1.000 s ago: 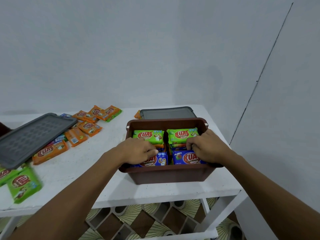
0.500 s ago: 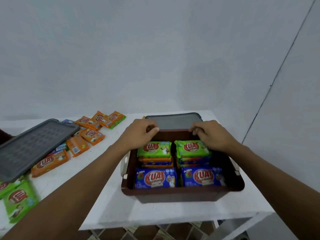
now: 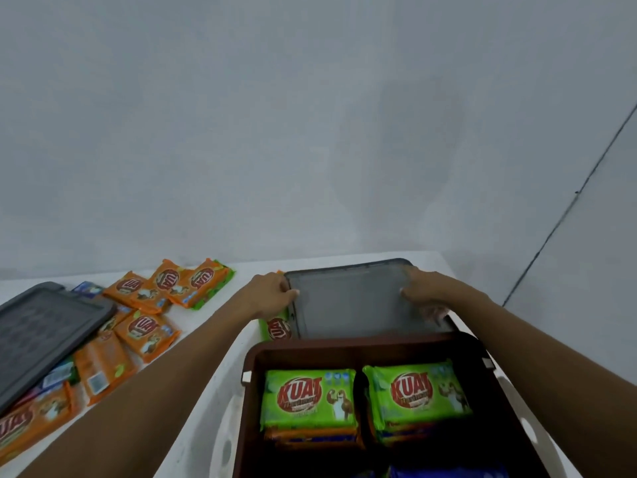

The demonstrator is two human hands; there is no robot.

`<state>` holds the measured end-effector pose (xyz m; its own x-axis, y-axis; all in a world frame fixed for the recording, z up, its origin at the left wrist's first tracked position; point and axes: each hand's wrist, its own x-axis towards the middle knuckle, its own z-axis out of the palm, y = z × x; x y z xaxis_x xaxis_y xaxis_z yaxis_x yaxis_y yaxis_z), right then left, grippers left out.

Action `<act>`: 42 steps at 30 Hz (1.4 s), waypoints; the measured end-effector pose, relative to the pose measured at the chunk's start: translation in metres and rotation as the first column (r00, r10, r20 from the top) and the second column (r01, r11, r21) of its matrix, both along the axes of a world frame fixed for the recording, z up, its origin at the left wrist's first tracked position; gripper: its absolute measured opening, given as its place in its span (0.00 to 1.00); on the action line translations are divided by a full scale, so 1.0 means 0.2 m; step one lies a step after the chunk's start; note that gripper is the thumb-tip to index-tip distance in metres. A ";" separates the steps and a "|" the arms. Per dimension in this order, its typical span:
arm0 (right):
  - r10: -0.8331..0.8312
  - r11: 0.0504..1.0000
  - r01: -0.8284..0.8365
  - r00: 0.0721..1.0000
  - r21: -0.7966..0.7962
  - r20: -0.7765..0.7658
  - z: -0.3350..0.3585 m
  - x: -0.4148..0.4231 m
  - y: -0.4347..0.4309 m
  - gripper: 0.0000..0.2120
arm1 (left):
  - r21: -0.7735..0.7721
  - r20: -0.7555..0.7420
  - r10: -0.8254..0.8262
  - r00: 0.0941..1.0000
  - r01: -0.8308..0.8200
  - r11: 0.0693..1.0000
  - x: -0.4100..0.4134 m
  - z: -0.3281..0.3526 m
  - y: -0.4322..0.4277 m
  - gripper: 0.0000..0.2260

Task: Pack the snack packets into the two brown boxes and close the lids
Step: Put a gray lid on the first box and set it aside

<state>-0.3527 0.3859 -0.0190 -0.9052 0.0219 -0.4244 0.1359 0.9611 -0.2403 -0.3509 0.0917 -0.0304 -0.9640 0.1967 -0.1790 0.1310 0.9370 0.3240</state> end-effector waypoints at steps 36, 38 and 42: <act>-0.324 0.886 0.048 0.776 -0.461 -0.542 0.09 1.30 0.13 0.24 | 0.323 -0.398 0.269 0.877 -0.141 0.936 1.35 0.11 0.01 0.19; -0.302 0.909 0.060 0.775 -0.412 -0.555 0.08 1.32 0.13 0.23 | 0.270 -0.414 0.273 0.868 -0.169 0.948 1.39 0.11 0.00 0.16; -0.279 0.947 0.133 0.789 -0.291 -0.547 0.08 1.36 0.12 0.20 | 0.254 -0.409 0.255 0.876 -0.159 0.954 1.42 0.13 -0.01 0.08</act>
<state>-0.0803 0.4107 -0.0022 -0.9658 0.2070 0.1562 0.0911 0.8348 -0.5429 -0.0661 0.0900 -0.0039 -0.9573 -0.0298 0.2875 0.1133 0.8764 0.4681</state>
